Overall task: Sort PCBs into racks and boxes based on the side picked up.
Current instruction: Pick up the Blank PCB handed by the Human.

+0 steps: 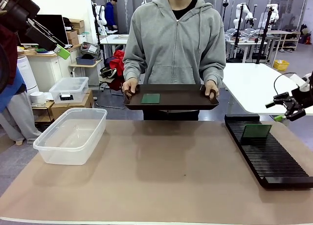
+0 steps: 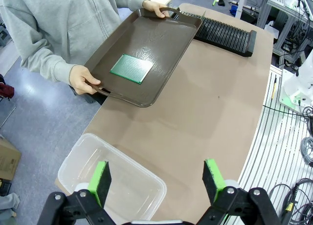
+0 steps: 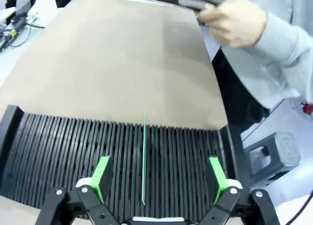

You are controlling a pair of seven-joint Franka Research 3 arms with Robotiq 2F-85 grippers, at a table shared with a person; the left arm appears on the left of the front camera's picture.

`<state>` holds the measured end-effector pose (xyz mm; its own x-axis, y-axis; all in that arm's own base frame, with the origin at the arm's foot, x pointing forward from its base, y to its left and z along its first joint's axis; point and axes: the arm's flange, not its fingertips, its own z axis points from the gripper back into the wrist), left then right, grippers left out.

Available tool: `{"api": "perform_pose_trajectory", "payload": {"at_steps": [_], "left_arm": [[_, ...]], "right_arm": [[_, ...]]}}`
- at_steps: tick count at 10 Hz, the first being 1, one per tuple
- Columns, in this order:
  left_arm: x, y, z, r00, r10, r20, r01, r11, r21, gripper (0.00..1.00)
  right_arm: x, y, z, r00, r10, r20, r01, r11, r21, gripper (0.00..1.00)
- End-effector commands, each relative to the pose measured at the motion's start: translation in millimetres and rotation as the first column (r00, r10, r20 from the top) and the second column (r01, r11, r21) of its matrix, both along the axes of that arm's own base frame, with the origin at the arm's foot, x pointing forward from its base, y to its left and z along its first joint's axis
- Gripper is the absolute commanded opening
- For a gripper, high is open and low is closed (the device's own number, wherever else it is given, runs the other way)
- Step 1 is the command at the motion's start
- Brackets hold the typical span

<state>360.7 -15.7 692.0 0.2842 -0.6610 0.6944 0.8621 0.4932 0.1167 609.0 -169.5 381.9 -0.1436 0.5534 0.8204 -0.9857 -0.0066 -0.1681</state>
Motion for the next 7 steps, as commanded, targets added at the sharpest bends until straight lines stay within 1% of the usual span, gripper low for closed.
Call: {"api": "perform_pose_trajectory", "payload": {"at_steps": [1,2,3,4,5,6,7], "left_arm": [[0.6,0.2,-1.8,1.0,0.0,0.005,0.0,1.0,-0.001,1.0],[0.6,0.2,-1.8,1.0,0.0,0.005,0.0,1.0,-0.001,1.0],[0.6,0.2,-1.8,1.0,0.0,0.005,0.0,1.0,-0.001,1.0],[0.6,0.2,-1.8,1.0,0.0,0.005,0.0,1.0,-0.001,1.0],[0.6,0.2,-1.8,1.0,0.0,0.005,0.0,1.0,-0.001,1.0],[0.6,0.2,-1.8,1.0,0.0,0.005,0.0,1.0,-0.001,1.0],[0.6,0.2,-1.8,1.0,0.0,0.005,0.0,1.0,-0.001,1.0]], "right_arm": [[-15.3,20.7,45.9,0.999,-0.004,-0.042,0.004,1.0,0.007,1.0],[-20.1,29.2,72.4,0.997,-0.033,-0.074,0.033,0.999,-0.004,1.0],[-24.2,34.4,95.1,0.991,-0.045,-0.123,0.046,0.999,0.001,1.0],[-32.4,41.7,114.8,0.985,-0.091,-0.146,0.089,0.996,-0.02,1.0],[-46.6,47.7,135.1,0.974,-0.135,-0.182,0.133,0.991,-0.022,1.0],[-60.6,46.6,158.9,0.956,-0.181,-0.232,0.181,0.983,-0.022,1.0],[-71.5,46.1,170.6,0.929,-0.273,-0.249,0.272,0.962,-0.039,1.0]]}}
